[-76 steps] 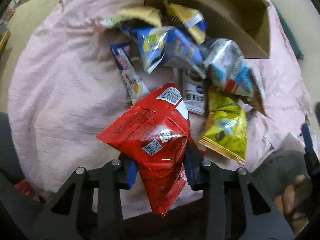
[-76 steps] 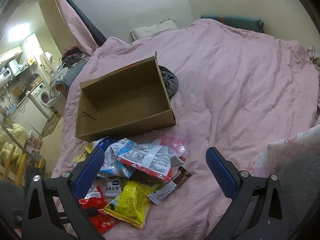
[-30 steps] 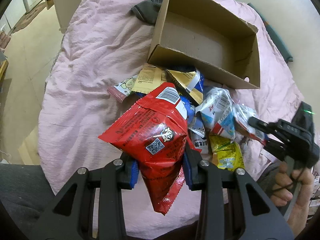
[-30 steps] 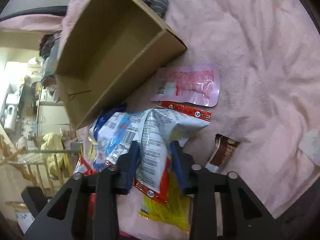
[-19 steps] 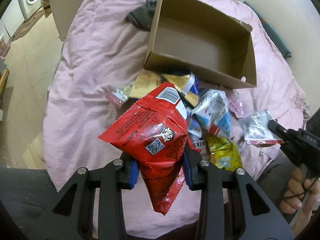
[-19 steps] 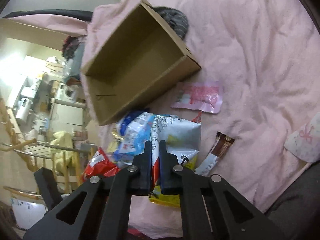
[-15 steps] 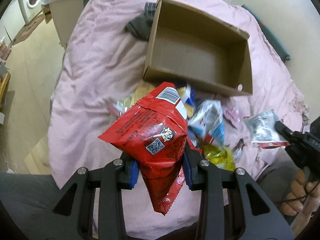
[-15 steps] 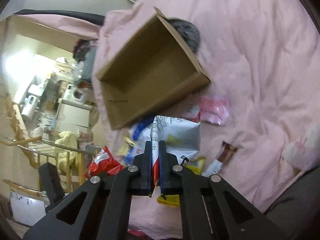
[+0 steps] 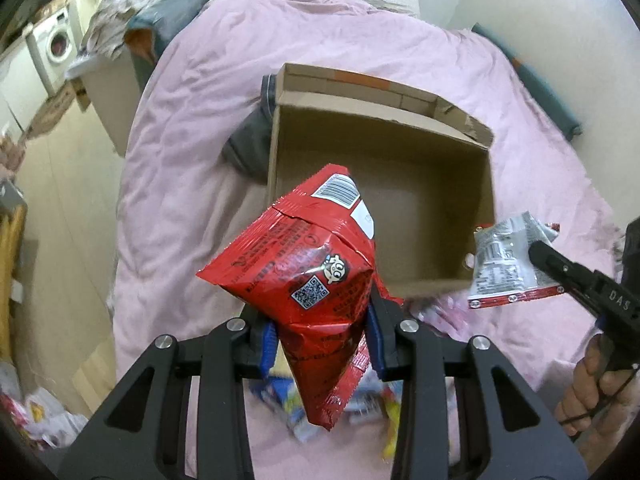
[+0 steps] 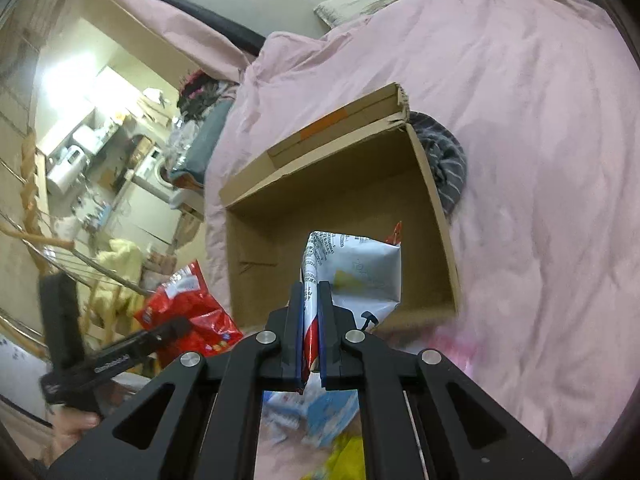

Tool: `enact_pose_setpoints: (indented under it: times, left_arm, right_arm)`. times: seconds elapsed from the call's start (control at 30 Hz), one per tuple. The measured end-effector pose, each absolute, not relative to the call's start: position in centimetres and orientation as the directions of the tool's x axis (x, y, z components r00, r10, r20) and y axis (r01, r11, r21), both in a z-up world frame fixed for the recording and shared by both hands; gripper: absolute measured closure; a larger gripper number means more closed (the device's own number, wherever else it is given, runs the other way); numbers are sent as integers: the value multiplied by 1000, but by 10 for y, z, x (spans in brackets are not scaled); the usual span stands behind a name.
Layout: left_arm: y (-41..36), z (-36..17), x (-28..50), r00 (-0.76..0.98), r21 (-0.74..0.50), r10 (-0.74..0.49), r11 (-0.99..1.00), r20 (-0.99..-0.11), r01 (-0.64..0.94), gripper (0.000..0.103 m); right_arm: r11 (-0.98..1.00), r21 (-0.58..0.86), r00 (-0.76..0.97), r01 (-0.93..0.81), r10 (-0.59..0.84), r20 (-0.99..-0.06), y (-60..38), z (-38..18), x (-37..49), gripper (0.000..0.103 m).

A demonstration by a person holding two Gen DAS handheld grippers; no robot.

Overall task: Organize snacks
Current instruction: 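Carry the red bag and white-red packet over the cardboard box with both tools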

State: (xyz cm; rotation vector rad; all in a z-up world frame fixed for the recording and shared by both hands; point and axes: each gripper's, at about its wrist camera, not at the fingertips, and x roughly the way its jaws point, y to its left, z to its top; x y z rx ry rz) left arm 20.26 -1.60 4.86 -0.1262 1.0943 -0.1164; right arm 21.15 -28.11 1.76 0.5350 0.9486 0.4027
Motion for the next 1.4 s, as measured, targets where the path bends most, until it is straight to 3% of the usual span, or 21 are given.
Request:
enact_pose_setpoints:
  times: [0.3,0.53,0.77,1.33,1.4]
  left_arm:
    - [-43,17,255,454,-23,-37,999,-890,35,71]
    - [-56,-14,278,407,-9,-6,1000,-913,-5,71]
    - [-57,-28,286,400,93,103,995,-911,-44,71]
    - [-53,-31,284,390,87,133,987,-911,-133,69]
    - [-52,-31,284,375,79,126,987,-918,-139,61]
  right_arm:
    - [766,635,469,-105,601,-647,-263,-30,260,97]
    - [799,592,470,-108,565,-678,-258,-47,272,97]
    - [805,591,459,-53,545,-702,-270,-58,274,97]
    - [814,579,460,-45,531,-711,-267,-53,278,93]
    - [829,557,475,-48,509,-718,-269,-48,278,92]
